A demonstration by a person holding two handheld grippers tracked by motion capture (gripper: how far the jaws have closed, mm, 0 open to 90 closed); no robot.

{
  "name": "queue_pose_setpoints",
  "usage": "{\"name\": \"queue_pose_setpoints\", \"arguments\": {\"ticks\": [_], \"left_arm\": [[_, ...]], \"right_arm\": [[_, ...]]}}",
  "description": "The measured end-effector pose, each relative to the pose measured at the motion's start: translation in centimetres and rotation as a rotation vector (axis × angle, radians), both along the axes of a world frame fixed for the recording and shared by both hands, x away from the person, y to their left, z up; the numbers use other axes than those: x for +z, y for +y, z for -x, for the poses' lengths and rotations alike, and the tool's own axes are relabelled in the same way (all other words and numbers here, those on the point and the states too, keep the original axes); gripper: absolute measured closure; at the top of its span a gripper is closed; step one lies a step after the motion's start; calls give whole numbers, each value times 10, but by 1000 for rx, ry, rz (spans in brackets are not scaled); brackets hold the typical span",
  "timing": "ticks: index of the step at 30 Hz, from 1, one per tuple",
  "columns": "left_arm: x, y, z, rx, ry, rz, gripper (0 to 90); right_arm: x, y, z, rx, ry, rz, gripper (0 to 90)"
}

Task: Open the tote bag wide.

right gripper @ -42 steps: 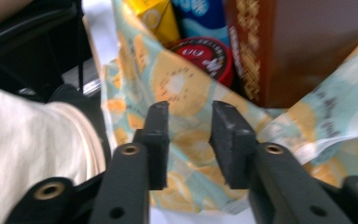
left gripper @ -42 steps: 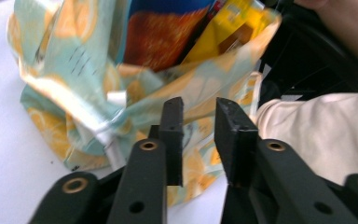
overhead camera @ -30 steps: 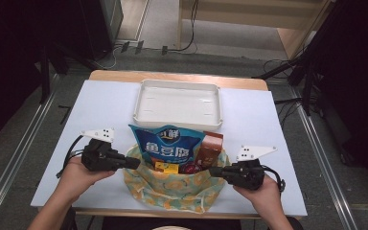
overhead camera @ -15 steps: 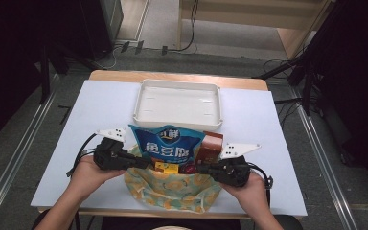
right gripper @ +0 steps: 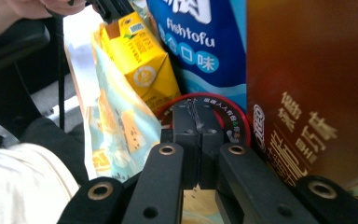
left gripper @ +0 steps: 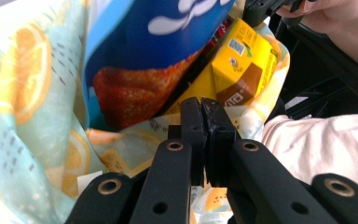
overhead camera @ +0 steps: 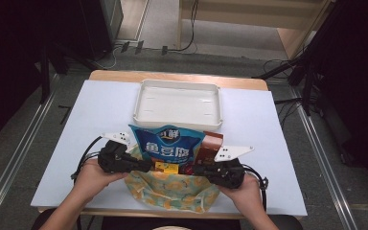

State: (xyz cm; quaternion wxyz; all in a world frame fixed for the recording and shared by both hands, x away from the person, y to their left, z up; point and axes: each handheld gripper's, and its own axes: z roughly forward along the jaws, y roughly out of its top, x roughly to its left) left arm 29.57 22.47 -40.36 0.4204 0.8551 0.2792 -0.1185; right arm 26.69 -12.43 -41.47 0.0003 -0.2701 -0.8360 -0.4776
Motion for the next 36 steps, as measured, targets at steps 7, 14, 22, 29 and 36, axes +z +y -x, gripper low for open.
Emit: {"name": "queue_pose_setpoints", "arguments": {"ticks": [7,14,22,29,36], "left_arm": [[-6,1,5,-14,18,-7,887],[-14,3,9,-20,41,-15,885],[-23,7,12,-14,51,-12,885],[-30,8,10,-11,54,-15,883],[-41,14,5,4,78,0,875]], "right_arm": [[-3,1,5,46,-16,15,900],[-6,3,12,90,-19,28,900],[-11,-1,16,131,-9,15,900],[-21,-2,19,172,-16,34,900],[-35,-10,14,229,-20,4,900]]}}
